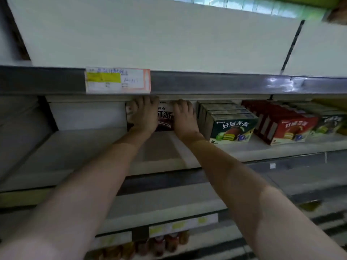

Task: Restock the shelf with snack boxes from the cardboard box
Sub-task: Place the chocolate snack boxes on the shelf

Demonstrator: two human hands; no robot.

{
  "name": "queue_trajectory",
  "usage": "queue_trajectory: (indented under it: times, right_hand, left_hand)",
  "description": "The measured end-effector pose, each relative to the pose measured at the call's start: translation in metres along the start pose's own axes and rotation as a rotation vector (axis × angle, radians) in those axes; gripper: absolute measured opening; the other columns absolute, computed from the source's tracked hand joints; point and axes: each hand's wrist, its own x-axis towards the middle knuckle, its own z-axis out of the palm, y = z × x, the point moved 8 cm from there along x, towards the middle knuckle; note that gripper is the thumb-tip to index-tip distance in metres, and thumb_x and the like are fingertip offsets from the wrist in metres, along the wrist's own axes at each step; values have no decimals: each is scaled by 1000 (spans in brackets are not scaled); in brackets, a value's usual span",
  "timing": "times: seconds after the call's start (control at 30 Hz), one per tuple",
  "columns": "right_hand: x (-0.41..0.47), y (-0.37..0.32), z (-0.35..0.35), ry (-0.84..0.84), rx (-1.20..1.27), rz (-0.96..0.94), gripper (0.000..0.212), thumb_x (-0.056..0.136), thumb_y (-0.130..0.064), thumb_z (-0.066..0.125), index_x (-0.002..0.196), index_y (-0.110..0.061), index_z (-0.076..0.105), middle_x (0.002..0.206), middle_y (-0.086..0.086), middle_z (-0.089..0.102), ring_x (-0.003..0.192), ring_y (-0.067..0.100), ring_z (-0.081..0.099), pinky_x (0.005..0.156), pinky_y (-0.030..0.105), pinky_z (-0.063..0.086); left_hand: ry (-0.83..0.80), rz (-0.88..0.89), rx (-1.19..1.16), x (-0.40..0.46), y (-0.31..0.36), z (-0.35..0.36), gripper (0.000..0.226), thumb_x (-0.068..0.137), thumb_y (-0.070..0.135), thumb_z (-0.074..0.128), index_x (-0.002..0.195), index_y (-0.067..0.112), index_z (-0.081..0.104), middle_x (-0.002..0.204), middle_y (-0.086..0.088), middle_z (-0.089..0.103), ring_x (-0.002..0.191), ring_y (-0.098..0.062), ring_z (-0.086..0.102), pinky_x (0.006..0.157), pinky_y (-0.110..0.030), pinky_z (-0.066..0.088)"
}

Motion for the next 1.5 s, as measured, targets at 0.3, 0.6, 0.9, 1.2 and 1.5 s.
queue_trajectory:
  times: [0.3,0.6,0.9,1.2,1.5]
  right_hand:
    - [-34,20,-38,-39,166,-30,36,93,0,47,129,-1,48,136,22,37,120,40,44,97,47,43]
    - [-115,70,-125,59,273,-111,33,92,-3,52,125,2,54,127,24,48,103,43,54,84,40,42]
    - [-270,275,-203,61,197,129,18,93,-8,55,111,-10,54,118,10,49,98,28,53,85,38,47]
    - [-469,498,-296,115,80,574,18,92,-8,53,109,-5,56,110,15,53,102,31,52,88,37,44]
    - [-584,663,-377,182,-18,809,13,93,-14,56,103,-8,57,104,14,55,97,32,53,83,42,48]
  left_hand:
    - [-68,16,-288,-34,37,-35,37,85,9,63,122,10,58,124,-17,60,113,-37,56,87,-41,46]
    - [-278,-6,-348,-75,123,-87,20,91,21,59,111,18,65,113,-11,65,102,-34,63,83,-38,51]
    - [-374,291,-484,-161,364,-139,14,83,24,64,71,22,58,84,-6,65,76,-27,61,64,-32,49]
    - [-417,702,-602,-273,648,-189,11,89,26,60,78,24,62,83,2,63,77,-18,61,67,-34,54]
    - [-481,966,-735,-349,875,-230,6,88,30,58,83,26,59,91,-2,66,83,-24,64,69,-32,51]
